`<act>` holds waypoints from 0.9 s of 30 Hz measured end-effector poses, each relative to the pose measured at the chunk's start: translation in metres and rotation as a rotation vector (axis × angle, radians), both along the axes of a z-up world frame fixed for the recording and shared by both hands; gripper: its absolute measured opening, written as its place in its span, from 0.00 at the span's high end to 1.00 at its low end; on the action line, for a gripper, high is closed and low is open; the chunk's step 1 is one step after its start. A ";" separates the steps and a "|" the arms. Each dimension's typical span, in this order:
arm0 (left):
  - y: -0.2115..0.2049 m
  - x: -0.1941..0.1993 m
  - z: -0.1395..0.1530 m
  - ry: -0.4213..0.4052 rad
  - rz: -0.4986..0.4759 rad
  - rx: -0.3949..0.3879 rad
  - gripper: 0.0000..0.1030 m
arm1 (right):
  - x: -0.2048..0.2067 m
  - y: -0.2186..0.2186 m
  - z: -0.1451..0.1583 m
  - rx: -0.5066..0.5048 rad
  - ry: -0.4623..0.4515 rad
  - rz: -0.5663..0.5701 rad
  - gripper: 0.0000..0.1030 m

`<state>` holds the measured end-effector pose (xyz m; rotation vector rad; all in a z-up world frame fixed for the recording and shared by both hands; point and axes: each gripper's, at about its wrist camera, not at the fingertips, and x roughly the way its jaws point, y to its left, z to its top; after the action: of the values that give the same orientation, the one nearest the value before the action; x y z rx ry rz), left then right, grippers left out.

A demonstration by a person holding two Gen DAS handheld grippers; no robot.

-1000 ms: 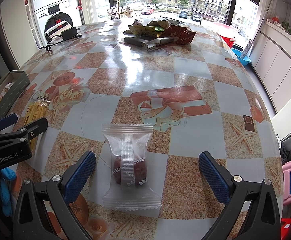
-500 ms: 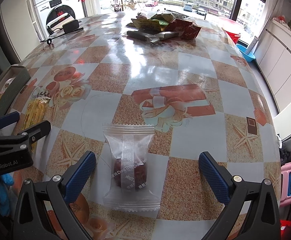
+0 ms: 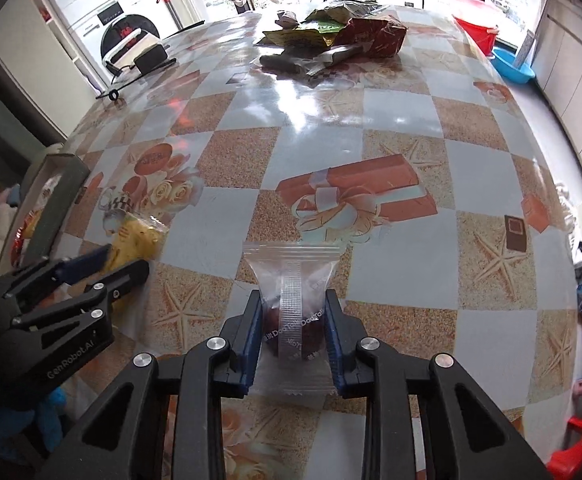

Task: Organize snacks
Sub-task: 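Grasp the clear packet with the right gripper while the left grasps the yellow cake bar, then carry the yellow cake bar and clear packet into the grey tray and release both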

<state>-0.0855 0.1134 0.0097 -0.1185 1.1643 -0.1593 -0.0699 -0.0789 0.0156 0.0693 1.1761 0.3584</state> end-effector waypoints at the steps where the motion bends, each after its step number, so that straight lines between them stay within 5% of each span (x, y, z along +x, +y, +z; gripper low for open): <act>1: 0.003 -0.002 0.001 0.015 0.012 -0.041 0.62 | -0.001 -0.001 0.003 0.016 -0.001 -0.002 0.71; 6: 0.010 -0.016 0.028 0.008 0.031 -0.137 0.62 | -0.009 -0.001 0.027 0.058 -0.027 0.013 0.71; 12: 0.036 -0.034 0.091 -0.114 0.032 -0.175 0.62 | -0.008 0.021 0.062 0.101 -0.063 0.070 0.71; 19: 0.107 -0.061 0.147 -0.258 0.127 -0.092 0.62 | -0.012 0.092 0.102 0.136 -0.103 0.223 0.70; 27: 0.219 -0.089 0.139 -0.257 0.332 0.035 0.62 | -0.012 0.224 0.108 0.177 -0.056 0.423 0.70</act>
<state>-0.1742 0.3325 0.1483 -0.2509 0.8762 0.1359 -0.0824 0.1453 0.1235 -0.0367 1.0971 0.8327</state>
